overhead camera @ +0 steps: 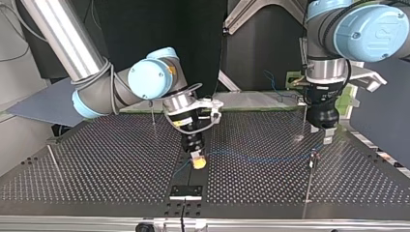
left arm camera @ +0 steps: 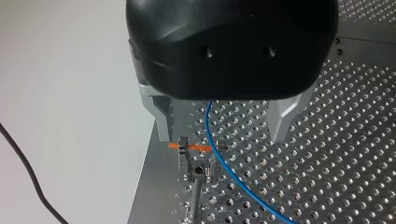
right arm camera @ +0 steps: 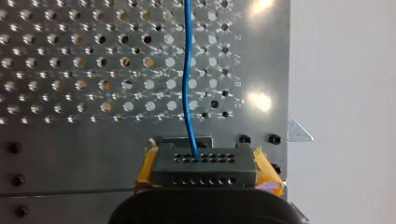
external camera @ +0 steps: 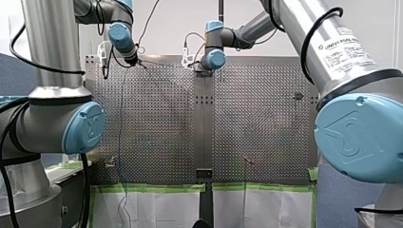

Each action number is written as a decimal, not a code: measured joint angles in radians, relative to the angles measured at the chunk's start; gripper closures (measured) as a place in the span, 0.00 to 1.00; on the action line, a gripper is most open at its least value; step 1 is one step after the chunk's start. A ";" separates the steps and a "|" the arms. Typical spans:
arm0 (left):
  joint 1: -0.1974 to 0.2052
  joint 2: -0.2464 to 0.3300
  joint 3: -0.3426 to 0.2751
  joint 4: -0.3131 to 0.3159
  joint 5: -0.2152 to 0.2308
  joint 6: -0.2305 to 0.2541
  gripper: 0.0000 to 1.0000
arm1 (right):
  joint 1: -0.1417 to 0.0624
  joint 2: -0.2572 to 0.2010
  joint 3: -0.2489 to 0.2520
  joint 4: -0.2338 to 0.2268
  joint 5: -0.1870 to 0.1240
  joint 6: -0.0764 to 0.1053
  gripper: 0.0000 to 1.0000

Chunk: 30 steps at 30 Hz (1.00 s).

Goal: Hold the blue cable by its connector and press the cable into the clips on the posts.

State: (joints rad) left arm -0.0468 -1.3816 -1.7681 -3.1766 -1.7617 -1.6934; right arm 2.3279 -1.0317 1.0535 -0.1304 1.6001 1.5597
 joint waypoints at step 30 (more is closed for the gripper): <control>-0.056 0.038 0.000 -0.066 -0.069 -0.003 0.02 | 0.071 -0.177 0.127 0.074 0.003 -0.018 1.00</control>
State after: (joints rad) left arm -0.1025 -1.3441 -1.7682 -3.2428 -1.8308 -1.6964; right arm 2.3984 -1.2092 1.1807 -0.0561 1.6034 1.5413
